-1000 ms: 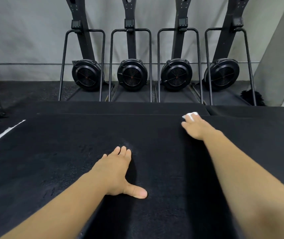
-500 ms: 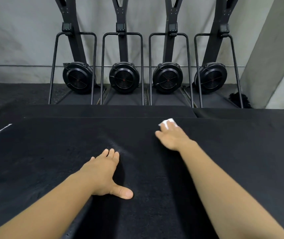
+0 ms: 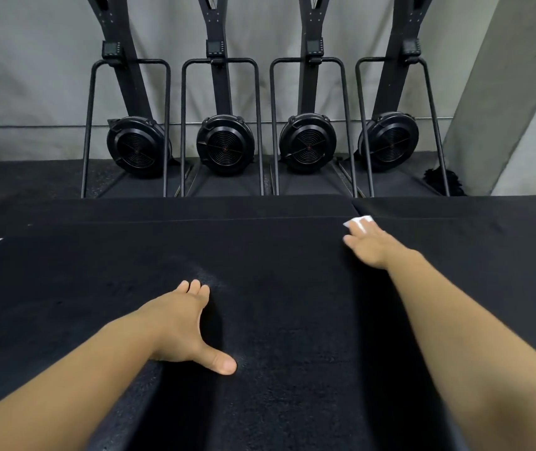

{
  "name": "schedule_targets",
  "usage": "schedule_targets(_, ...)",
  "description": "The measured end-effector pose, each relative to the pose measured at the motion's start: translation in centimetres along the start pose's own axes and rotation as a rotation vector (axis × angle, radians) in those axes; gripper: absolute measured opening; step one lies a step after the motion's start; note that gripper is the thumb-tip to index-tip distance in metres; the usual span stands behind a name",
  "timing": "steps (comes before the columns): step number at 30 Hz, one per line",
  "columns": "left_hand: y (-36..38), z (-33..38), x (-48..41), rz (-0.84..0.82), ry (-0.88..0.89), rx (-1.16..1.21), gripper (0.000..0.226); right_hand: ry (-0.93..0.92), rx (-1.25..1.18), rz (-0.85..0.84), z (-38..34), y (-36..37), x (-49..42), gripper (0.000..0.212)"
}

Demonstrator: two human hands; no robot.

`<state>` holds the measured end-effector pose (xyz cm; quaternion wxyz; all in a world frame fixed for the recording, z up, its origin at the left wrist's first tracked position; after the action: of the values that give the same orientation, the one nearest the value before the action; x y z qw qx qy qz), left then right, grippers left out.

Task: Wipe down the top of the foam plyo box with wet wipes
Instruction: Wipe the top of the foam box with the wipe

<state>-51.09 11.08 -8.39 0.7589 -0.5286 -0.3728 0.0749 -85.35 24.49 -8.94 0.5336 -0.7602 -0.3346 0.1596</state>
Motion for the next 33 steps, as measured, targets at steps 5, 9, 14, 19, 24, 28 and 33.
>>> schedule_targets(5, 0.2, 0.1, -0.1, 0.003, 0.004, -0.024, 0.145, 0.257, -0.071, -0.005, 6.4, -1.6, -0.8, 0.057)
schedule_targets(9, 0.1, 0.2, -0.2, 0.001, -0.002, -0.029, 0.145, 0.235, -0.106, 0.038, 3.7, -0.8, 0.5, 0.060)
schedule_targets(14, -0.2, 0.5, 0.1, -0.012, -0.033, -0.025, 0.144, 0.025, -0.032, -0.003, -3.0, 2.2, 4.9, 0.058)
schedule_targets(19, -0.9, 1.7, 0.9, -0.024, -0.098, -0.093, 0.136, -0.152, 0.112, -0.100, -10.2, 6.0, 10.1, 0.062)
schedule_targets(24, -1.9, 5.0, 2.4, 0.043, -0.044, -0.210, 0.104, -0.222, 0.036, -0.181, -10.6, 6.1, 11.9, 0.052)
schedule_targets(28, 0.2, 9.4, 3.4, 0.100, 0.174, -0.135, 0.100, -0.044, -0.028, -0.080, -3.1, 1.7, 10.2, 0.050)
schedule_targets(33, 2.3, 10.9, 3.3, -0.006, 0.220, -0.001, 0.099, 0.243, -0.019, -0.100, 6.8, -1.2, 9.1, 0.056)
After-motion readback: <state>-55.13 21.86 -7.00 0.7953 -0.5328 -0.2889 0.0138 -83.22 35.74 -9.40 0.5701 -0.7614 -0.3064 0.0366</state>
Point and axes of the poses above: each hand's wrist, its own x-axis away from the middle knuckle, its own y-axis out of the palm, z = x × y, the point moved 6 cm from there along -x, towards the middle knuckle
